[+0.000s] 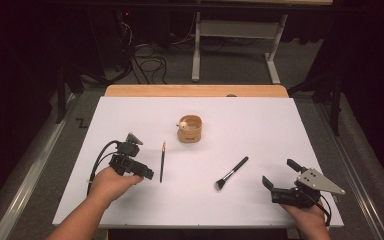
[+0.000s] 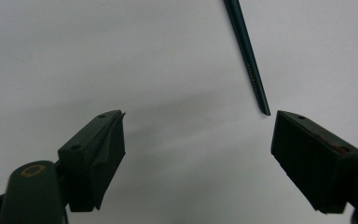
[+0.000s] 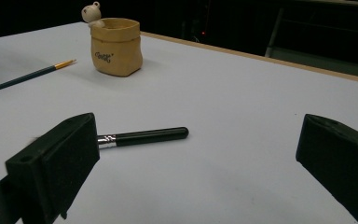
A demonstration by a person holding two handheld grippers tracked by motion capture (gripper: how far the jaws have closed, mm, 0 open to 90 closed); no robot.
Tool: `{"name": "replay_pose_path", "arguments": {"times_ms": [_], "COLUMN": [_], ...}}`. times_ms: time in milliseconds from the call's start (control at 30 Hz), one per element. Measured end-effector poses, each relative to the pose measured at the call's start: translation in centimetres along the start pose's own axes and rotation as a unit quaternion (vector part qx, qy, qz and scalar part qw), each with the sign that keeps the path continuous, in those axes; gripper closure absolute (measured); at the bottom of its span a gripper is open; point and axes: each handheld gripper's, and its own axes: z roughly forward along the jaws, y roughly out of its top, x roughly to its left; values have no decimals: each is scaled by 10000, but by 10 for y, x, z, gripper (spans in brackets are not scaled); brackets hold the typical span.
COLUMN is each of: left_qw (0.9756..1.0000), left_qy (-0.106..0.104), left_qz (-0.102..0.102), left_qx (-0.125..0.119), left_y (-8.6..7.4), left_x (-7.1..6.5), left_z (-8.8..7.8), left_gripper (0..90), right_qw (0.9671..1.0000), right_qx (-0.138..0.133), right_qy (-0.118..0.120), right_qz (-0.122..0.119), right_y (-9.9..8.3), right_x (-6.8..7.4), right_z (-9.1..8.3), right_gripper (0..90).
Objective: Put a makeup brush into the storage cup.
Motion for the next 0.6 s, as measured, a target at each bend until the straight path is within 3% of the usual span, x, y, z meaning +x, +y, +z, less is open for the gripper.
{"name": "replay_pose_path", "arguments": {"times_ms": [267, 600], "left_qw": [9998, 9996], "left_qy": [-16, 59], "left_qz": [159, 185], "left_qx": [119, 217], "left_y": [9, 26], "left_x": [-9, -24], "left_z": [5, 14], "left_gripper": [310, 326], "right_qw": [10000, 10000], "right_qx": [-17, -27], "right_qy": [17, 19], "right_qz": [-13, 20], "right_y": [0, 0], "right_x": [1, 1], "right_z": [0, 0], "right_gripper": [2, 2]}}
